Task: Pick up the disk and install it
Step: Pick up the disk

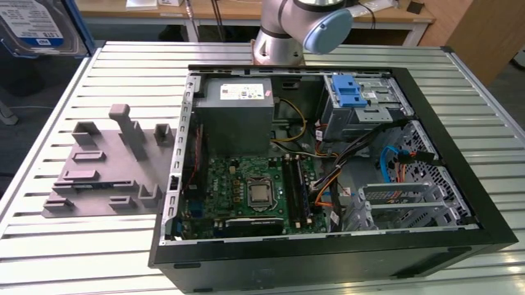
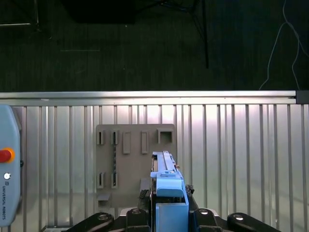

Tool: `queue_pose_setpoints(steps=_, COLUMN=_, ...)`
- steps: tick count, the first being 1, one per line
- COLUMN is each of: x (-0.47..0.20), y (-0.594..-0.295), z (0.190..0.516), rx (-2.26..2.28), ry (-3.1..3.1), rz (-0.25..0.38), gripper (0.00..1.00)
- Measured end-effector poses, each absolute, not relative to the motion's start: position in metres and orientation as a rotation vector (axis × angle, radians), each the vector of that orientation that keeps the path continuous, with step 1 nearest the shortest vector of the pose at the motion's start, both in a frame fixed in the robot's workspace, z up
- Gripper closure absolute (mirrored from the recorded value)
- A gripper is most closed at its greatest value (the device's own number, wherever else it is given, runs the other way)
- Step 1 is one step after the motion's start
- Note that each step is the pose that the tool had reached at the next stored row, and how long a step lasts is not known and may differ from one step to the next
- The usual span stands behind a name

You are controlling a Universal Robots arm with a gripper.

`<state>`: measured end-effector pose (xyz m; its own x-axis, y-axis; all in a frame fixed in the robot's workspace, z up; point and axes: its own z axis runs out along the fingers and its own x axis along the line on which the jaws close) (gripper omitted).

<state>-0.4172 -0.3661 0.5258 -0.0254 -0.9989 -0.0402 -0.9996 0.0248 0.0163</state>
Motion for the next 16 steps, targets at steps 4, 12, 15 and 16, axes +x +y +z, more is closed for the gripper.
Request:
queue_pose_setpoints(steps=4, x=-0.410, y=-0.366, z=0.526, rx=-2.181, ry=2.236, rz=0.062, gripper=0.64)
queue_pose_setpoints(steps=12, x=-0.401, y=-0.366, z=0.526, rx=-2.181, ry=2.236, rz=0.062, gripper=0.64)
queue_pose_setpoints(steps=15, x=-0.399, y=-0.366, z=0.526, rx=-2.181, ry=2.236, rz=0.062, gripper=0.64)
queue_pose_setpoints(steps=16, x=-0.398, y=-0.366, z=0.526, rx=-2.181, ry=2.236, rz=0.062, gripper=0.64)
